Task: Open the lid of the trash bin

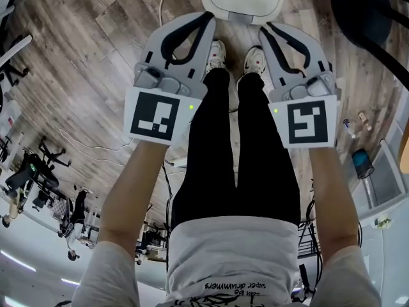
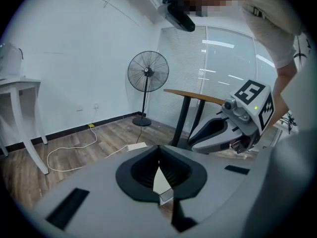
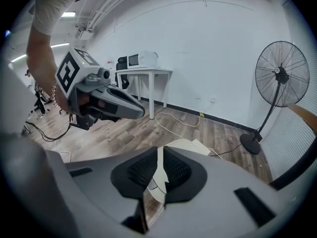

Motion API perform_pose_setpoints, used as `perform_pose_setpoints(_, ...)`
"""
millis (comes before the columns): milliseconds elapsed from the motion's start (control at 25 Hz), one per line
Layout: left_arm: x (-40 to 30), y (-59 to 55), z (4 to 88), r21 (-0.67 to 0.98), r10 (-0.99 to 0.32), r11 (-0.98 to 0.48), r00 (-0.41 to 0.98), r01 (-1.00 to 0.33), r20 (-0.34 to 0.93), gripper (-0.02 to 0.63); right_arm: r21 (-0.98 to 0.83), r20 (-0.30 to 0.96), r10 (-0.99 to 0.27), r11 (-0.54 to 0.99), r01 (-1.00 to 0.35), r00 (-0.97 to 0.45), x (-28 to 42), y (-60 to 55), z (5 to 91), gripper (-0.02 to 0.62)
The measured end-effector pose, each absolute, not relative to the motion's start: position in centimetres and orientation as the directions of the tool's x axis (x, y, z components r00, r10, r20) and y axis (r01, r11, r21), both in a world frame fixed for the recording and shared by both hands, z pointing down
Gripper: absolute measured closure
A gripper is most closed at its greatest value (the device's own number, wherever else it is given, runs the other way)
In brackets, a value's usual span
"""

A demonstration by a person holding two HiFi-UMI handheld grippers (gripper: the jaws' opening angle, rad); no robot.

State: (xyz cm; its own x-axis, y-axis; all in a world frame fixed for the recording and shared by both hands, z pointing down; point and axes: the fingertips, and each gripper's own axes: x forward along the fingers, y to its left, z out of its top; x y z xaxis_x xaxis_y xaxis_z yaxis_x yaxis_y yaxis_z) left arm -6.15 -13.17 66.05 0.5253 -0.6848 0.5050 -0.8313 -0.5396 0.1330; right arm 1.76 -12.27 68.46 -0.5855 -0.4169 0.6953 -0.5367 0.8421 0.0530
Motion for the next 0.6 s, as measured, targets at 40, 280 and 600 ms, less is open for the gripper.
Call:
perform_pose_setpoints(40,-6.2,-13.2,66.7,0.140,-0.686,-0.531,0.521,-0.836,0.509,0.591,0.055,0.701,-0.408,0.849,-0.526,-0.585,1.6,-12.2,69.1,0.551)
perform_pose_setpoints(280,-6.1,-13.0,70.5,0.176,-0.666,-0.520,0.525,-0.836,0.530,0.591,0.067,0.726,-0.363,0.883,-0.465,-0.584,0.6,-11.7,72.8,0.548)
perform_pose_setpoints(600,-5.0,-12.9,74.5,0.176,-0.628,-0.554,0.547,-0.814,0.554,0.591,0.039,0.800,-0.268,0.916,-0.399,-0.537,0.2,-9.9,78.8,0.548)
